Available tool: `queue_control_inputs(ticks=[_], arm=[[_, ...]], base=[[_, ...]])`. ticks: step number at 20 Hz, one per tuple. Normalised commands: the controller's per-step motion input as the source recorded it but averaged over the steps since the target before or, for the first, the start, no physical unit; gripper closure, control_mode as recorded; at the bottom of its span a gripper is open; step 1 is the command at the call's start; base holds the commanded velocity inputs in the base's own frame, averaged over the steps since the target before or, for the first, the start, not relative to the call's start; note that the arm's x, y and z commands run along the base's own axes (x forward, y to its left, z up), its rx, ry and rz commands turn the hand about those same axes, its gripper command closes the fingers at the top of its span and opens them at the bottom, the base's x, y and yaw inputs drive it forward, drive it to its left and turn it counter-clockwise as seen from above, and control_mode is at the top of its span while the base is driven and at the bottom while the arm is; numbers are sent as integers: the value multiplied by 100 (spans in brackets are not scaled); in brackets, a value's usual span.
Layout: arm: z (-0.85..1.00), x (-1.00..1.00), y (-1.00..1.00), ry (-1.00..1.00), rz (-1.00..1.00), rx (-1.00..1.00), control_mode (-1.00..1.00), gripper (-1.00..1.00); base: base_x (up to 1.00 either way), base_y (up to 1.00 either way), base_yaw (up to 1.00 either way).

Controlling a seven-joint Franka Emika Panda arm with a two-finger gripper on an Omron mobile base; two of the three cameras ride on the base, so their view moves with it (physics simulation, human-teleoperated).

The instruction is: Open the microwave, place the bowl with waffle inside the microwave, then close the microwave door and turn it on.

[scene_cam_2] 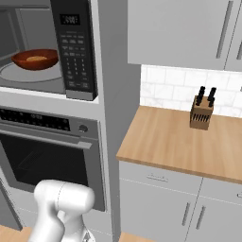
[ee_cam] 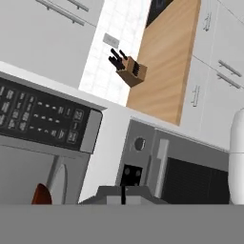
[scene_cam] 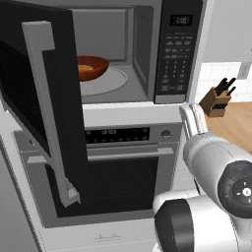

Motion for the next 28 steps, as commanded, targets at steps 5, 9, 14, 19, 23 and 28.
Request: queue_control_inputs(ticks=[5, 9, 14, 19, 23, 28], arm=[[-42, -94, -6, -38, 18, 0, -100, 100], [-60, -39, 12, -22, 10, -7, -100, 100], [-74, -9, 21, -26, 6, -11, -100, 100], [-76, 0, 36, -24, 1, -11, -100, 100], [-71, -1, 41, -27, 4, -10, -100, 100], [-71, 0, 29, -40, 11, -10, -100, 100]], base=[[0, 0, 0], [0, 0, 0], [0, 0, 0], [0, 0, 0], [0, 0, 0], [0, 0, 0]])
